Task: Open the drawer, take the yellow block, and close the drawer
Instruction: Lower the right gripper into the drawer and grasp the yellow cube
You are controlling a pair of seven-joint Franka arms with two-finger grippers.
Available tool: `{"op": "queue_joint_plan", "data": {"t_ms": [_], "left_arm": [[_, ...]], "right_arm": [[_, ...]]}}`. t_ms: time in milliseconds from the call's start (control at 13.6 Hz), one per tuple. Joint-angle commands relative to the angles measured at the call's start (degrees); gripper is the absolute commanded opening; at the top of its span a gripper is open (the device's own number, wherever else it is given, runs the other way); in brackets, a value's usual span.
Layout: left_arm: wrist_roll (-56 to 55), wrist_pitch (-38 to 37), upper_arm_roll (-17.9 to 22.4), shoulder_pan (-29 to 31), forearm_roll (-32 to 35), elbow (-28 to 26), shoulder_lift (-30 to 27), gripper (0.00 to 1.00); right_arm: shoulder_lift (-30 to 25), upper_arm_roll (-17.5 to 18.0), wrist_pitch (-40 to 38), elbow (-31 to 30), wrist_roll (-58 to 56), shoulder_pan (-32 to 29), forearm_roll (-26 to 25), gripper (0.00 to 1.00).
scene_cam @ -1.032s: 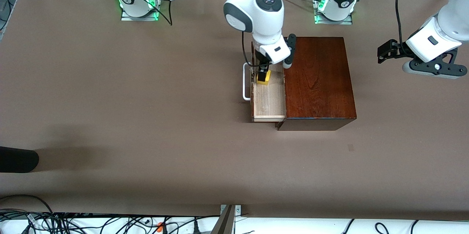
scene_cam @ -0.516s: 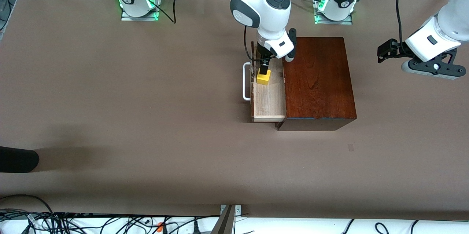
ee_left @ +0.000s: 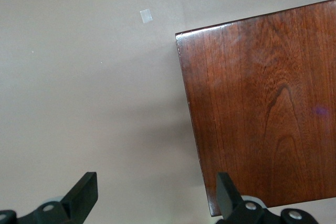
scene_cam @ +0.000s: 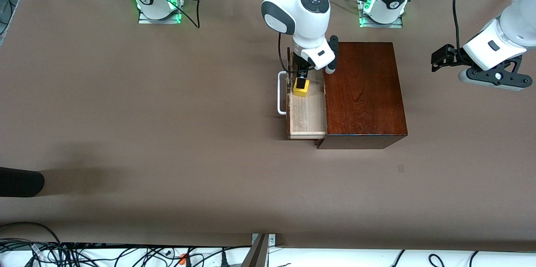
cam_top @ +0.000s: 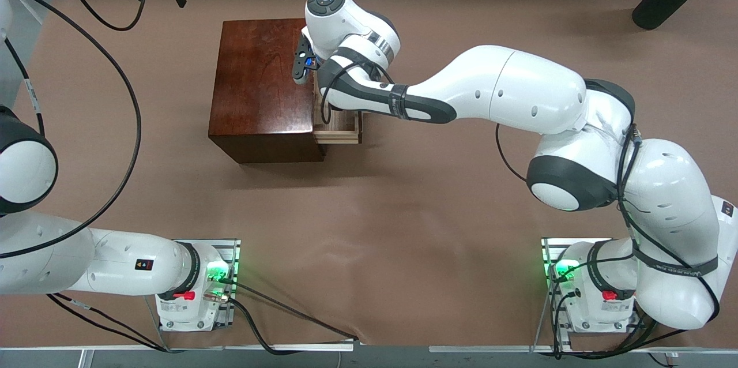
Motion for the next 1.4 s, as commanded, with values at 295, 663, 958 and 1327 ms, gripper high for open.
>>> {"op": "queue_joint_plan", "data": {"t_ms": [295, 663, 958, 1327], "left_arm": [[1.29, -0.3, 0.08, 0.13, -1.01, -0.92, -1.01, 1.0], [1.29, -0.3, 0.08, 0.13, -1.01, -0.92, -0.92, 1.0], [1.29, -0.3, 0.08, 0.13, -1.01, -0.92, -0.92, 1.0], [1.29, -0.3, 0.08, 0.13, -1.01, -0.92, -1.01, 1.0]], "right_arm": [[3.76, -0.25, 3.67, 2.5, -1.35, -0.7, -0.7, 1.0], [4.38, -0.43, 3.42, 2.5, -3.81, -0.7, -0.79, 0.31], [3.24, -1.92, 1.14, 2.59, -4.69, -0.44, -0.79, 0.0], [-2.46, -1.84, -9.83, 9.52, -3.9, -0.96, 0.61, 0.0]]}}
